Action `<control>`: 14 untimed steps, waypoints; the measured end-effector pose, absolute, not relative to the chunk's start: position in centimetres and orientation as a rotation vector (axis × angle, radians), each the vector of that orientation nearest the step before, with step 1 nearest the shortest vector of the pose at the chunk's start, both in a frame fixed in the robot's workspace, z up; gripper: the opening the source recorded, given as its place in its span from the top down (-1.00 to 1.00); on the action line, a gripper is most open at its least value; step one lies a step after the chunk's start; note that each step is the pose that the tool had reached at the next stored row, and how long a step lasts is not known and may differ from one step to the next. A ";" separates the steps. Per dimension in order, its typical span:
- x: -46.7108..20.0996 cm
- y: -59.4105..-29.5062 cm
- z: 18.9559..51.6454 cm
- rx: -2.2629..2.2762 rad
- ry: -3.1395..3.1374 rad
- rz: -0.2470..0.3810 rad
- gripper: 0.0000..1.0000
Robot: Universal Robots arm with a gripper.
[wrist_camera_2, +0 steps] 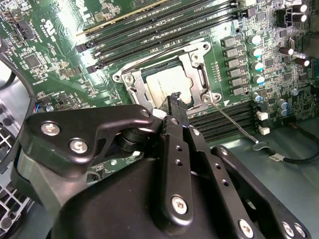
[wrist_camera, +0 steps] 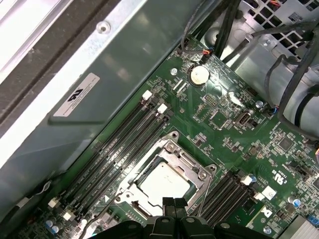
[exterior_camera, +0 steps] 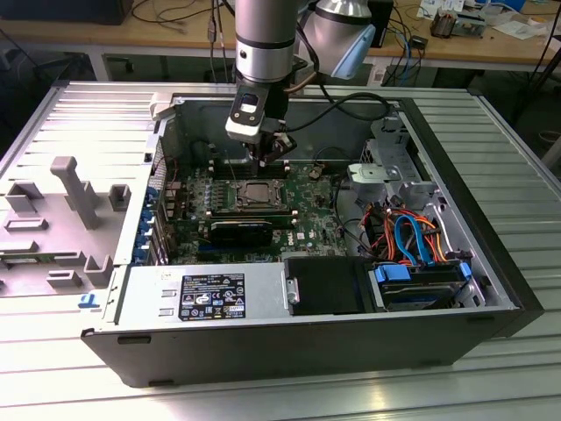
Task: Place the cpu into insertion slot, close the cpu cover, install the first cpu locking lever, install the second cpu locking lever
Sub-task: 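Install the first cpu locking lever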
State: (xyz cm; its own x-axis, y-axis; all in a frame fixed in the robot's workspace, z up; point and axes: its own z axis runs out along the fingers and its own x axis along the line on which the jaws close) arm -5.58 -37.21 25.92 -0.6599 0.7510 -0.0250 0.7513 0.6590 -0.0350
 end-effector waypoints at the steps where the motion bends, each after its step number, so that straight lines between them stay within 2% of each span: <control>1: -5.6 -37.2 25.9 1.290 2.855 -0.066 0.79; 14: -5.6 -37.2 25.9 1.263 2.866 -0.066 0.79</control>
